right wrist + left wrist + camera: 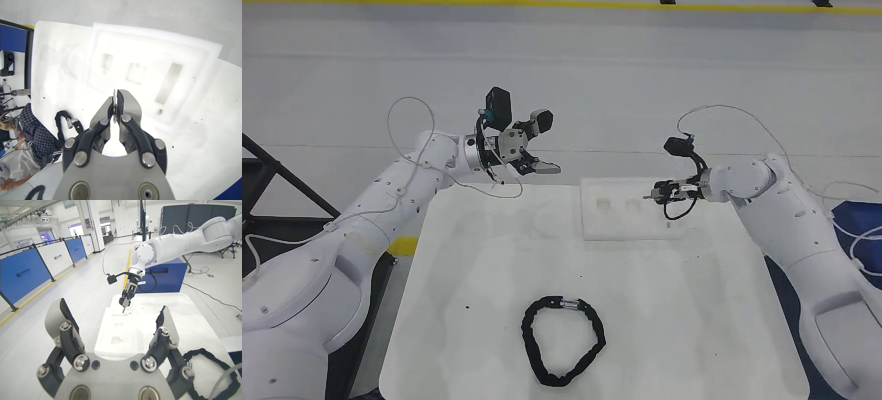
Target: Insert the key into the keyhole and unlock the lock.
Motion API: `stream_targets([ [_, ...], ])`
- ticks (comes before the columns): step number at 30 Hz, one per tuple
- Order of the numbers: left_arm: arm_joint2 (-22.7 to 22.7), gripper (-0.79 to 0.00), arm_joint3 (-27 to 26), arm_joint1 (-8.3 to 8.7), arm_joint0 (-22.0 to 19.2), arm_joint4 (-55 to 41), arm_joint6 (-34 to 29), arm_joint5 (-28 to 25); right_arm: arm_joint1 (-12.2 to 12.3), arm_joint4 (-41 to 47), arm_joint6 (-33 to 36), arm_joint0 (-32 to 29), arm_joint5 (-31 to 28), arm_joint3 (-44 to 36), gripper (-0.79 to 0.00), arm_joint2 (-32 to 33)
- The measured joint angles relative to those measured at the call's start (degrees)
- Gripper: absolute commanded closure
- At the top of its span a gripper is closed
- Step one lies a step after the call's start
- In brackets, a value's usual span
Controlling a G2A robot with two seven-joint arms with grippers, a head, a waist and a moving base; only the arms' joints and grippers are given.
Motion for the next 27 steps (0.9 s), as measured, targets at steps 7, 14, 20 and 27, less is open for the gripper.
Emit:
stream_targets([
  [7,0.0,-0.785,0.0,0.0,0.0,0.0,0.0,0.0,3.6,-0.5,10.0,-4.9,6.3,-15.6,0.0,4.4],
  [14,0.0,-0.785,0.0,0.0,0.0,0.0,0.0,0.0,7.4,1.6,16.0,-13.0,9.2,-31.7,0.0,12.1],
  [20,0.0,-0.785,0.0,0.0,0.0,0.0,0.0,0.0,9.7,10.2,18.3,-19.6,5.7,-39.1,0.0,20.0],
  [27,0.0,-0.785,0.0,0.0,0.0,0.0,0.0,0.0,12.1,12.2,16.4,-27.3,6.3,-46.8,0.0,28.4],
])
